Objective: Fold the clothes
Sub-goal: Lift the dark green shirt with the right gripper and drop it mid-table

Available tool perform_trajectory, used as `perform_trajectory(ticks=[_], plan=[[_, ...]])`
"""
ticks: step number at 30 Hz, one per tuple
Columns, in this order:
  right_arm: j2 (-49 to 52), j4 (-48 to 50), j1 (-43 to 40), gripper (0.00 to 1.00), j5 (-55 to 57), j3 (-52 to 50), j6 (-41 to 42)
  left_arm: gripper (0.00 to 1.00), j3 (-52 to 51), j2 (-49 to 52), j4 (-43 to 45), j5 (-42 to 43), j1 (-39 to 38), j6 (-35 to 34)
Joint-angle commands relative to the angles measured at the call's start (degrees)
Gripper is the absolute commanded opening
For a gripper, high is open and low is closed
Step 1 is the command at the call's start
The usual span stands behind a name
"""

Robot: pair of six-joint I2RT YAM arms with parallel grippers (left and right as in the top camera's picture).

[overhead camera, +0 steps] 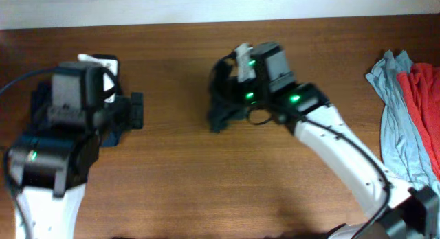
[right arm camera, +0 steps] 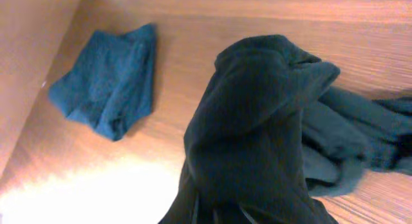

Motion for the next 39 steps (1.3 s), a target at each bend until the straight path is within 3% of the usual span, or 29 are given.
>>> perform_trajectory(ticks=[1,5,8,12,14,21,26,33,35,37,39], plan=[[3.2,1.9,4.7,0.05,3.6,0.5,-0.2,0.99,0.9,-2.7,-0.3,-3.7,-0.2,-0.9],[2.8,4.7,7.3,0.04,2.1,1.0,-2.1,0.99,0.9,-3.8,-0.8,-5.1,-0.2,-0.9],[0.0,-0.3,5.7,0.04,8.9,4.0,-2.6,0.99,0.9,-3.8,-0.8,-5.1,-0.2,-0.9],[-4.3,-13.9,-1.7,0.04,20.3,11.4,-4.4,0.99,0.9,-3.6,-0.7,-5.1,-0.2,-0.9],[-6.5,-23.3,-9.4,0.04,24.5,17.6,-5.8,0.99,0.9,-3.5,-0.5,-5.0,-0.2,-0.9],[-7.6,-33.7,-24.4,0.04,16.4,27.1,-9.4,0.99,0.9,-3.1,-0.3,-4.8,-0.2,-1.0],[-5.5,-34.2,-21.0,0.04,4.7,26.9,-9.5,0.99,0.9,-3.1,-0.3,-4.9,-0.2,-0.9],[4.1,-33.2,-8.7,0.04,4.0,26.8,-4.2,0.99,0.9,-3.1,-0.3,-4.9,-0.2,-0.9],[9.1,-32.2,-3.1,0.13,2.9,26.8,-2.0,0.99,0.9,-3.1,-0.2,-4.9,-0.2,-0.9],[13.9,-31.7,2.4,0.39,2.7,26.8,-2.1,0.99,0.9,-3.1,-0.2,-4.9,-0.2,-0.9],[16.4,-31.8,5.0,0.49,7.4,26.8,-2.1,0.99,0.9,-3.1,-0.3,-4.9,-0.2,-0.9]])
